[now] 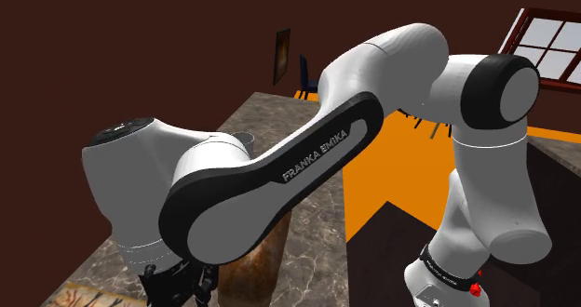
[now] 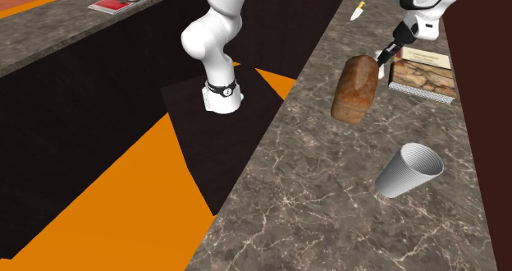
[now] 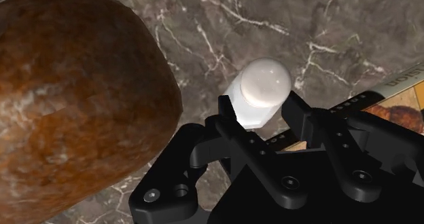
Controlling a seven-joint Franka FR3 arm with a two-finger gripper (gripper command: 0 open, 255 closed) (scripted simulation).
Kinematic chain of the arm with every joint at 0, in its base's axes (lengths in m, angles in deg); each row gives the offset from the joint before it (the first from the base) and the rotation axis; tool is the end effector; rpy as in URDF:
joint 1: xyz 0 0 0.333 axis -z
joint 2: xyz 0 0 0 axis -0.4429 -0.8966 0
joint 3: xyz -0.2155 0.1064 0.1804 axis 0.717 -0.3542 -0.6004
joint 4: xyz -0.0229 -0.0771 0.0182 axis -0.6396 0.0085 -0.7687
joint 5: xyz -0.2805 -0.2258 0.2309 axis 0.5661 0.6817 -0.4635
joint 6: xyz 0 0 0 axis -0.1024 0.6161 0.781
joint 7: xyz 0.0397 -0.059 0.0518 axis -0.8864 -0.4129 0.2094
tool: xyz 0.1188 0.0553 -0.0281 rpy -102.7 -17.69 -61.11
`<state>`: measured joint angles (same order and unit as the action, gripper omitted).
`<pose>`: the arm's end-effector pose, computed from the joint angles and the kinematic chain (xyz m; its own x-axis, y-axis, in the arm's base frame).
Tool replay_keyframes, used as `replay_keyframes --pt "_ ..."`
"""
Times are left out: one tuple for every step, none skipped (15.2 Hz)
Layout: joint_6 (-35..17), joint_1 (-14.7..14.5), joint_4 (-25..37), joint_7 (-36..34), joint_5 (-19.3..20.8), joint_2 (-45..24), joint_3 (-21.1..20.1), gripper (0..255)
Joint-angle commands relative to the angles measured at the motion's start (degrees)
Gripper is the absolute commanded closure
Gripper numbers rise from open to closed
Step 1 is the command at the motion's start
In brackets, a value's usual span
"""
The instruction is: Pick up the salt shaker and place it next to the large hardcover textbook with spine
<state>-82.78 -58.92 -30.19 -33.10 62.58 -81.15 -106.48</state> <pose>0.3190 0.5988 0.3038 0.9521 0.2185 -0.2137 0.2183 -0.9756 -0.0250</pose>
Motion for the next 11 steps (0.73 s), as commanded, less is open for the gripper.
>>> replay_keyframes --pt "-0.37 -0.04 -0.23 -0.03 0.07 -0.12 0.03 255" --pt "-0.37 -0.04 -0.22 -0.03 0.07 -0.12 0.03 255" --pt "-0.37 -0.05 -0.22 -0.03 0.07 -0.12 0.03 255" --pt "-0.37 -0.05 -0.22 -0.03 0.07 -0.12 0.03 255" --pt "-0.37 -0.05 -0.22 -0.03 0.07 -0.12 0.03 255" --pt "-0.37 -0.05 -0.22 -0.03 0.07 -0.12 0.03 255" --pt "-0.37 -0.05 -0.22 -0.03 0.07 -0.12 0.03 255" --pt "-0.37 -0.05 -0.22 -0.03 0.07 -0.12 0.03 0" --pt "-0.37 -0.04 -0.22 -0.03 0.07 -0.12 0.03 0" --pt "-0.37 -0.04 -0.22 -0.03 0.07 -0.12 0.03 0" --pt "-0.37 -0.04 -0.22 -0.03 0.07 -0.12 0.03 0"
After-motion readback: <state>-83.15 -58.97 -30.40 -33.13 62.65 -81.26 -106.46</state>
